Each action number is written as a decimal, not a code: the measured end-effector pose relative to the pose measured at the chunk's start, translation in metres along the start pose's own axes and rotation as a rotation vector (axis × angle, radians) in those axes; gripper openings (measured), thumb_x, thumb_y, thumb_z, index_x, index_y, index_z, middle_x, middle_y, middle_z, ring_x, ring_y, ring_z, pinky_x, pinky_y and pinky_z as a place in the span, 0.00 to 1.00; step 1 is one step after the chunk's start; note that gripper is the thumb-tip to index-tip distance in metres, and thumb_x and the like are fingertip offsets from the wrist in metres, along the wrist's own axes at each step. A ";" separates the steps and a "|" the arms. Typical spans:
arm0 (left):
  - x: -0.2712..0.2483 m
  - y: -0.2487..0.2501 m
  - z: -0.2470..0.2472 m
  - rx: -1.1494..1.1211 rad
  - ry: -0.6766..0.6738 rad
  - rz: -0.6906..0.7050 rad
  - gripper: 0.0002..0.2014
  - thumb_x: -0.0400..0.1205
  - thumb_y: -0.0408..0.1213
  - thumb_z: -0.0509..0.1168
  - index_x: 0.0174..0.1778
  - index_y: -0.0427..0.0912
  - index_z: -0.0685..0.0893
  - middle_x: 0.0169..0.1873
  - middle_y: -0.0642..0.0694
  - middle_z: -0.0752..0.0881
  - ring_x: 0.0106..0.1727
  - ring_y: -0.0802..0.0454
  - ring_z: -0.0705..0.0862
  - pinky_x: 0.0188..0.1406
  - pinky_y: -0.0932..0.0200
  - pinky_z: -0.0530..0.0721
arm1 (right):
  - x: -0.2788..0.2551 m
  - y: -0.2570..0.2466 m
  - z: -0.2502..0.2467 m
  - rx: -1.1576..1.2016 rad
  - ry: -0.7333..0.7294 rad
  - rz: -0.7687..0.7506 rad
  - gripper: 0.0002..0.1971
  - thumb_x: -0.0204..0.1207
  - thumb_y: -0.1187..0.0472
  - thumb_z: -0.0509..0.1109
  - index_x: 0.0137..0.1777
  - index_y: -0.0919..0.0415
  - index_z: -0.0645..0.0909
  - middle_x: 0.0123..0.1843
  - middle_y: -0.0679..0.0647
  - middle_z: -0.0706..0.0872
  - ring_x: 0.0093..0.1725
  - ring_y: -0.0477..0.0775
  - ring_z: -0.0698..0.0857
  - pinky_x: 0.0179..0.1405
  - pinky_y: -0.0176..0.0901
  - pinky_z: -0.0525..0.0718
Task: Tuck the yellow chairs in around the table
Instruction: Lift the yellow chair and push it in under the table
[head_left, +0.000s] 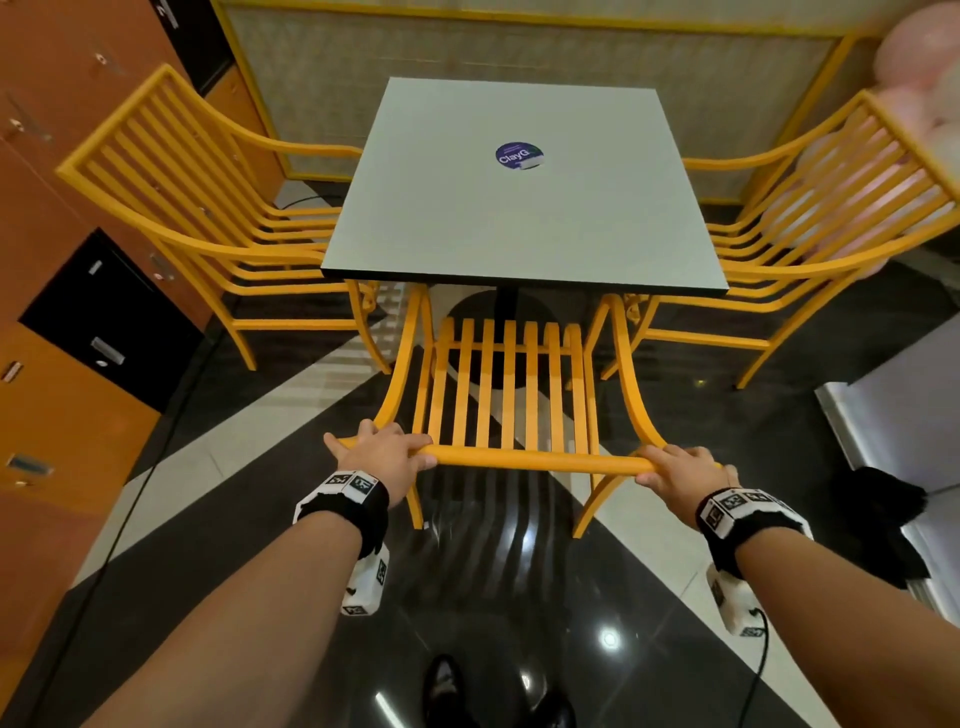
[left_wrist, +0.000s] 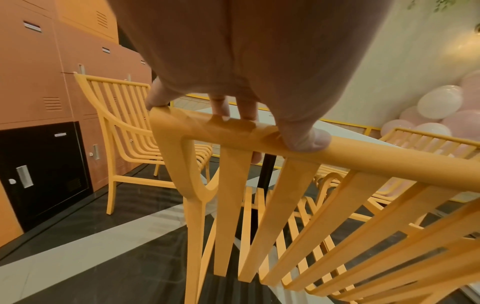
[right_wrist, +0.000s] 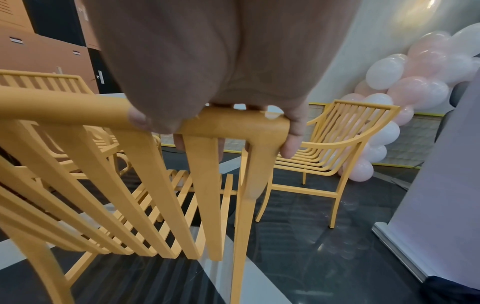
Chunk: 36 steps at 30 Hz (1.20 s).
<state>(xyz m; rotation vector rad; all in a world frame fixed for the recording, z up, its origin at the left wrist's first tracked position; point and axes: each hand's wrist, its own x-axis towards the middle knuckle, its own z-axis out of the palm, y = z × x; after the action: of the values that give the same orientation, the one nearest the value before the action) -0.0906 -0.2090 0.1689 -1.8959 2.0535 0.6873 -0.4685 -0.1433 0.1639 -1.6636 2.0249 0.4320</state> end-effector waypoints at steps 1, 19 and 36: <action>0.002 0.000 -0.002 -0.003 0.000 0.002 0.17 0.84 0.59 0.54 0.68 0.71 0.75 0.68 0.53 0.77 0.78 0.43 0.63 0.72 0.15 0.46 | 0.003 -0.001 -0.003 0.002 0.000 0.005 0.16 0.81 0.34 0.50 0.63 0.33 0.71 0.72 0.43 0.77 0.74 0.62 0.70 0.66 0.76 0.71; 0.071 0.005 -0.037 -0.042 0.061 -0.002 0.17 0.85 0.58 0.52 0.70 0.70 0.74 0.68 0.53 0.79 0.80 0.42 0.65 0.73 0.16 0.39 | 0.074 -0.021 -0.044 0.058 0.072 0.088 0.14 0.83 0.40 0.55 0.66 0.35 0.73 0.67 0.47 0.79 0.74 0.63 0.69 0.68 0.75 0.70; 0.105 0.001 -0.046 0.013 0.138 0.034 0.19 0.84 0.60 0.50 0.71 0.69 0.73 0.70 0.54 0.79 0.78 0.43 0.68 0.74 0.17 0.42 | 0.104 -0.022 -0.058 0.061 0.088 0.056 0.21 0.82 0.38 0.55 0.74 0.34 0.67 0.71 0.50 0.78 0.74 0.65 0.69 0.67 0.74 0.73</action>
<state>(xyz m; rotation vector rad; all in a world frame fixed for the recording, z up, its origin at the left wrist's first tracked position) -0.0974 -0.3221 0.1562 -1.9549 2.1721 0.5637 -0.4715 -0.2639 0.1568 -1.6184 2.1312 0.3183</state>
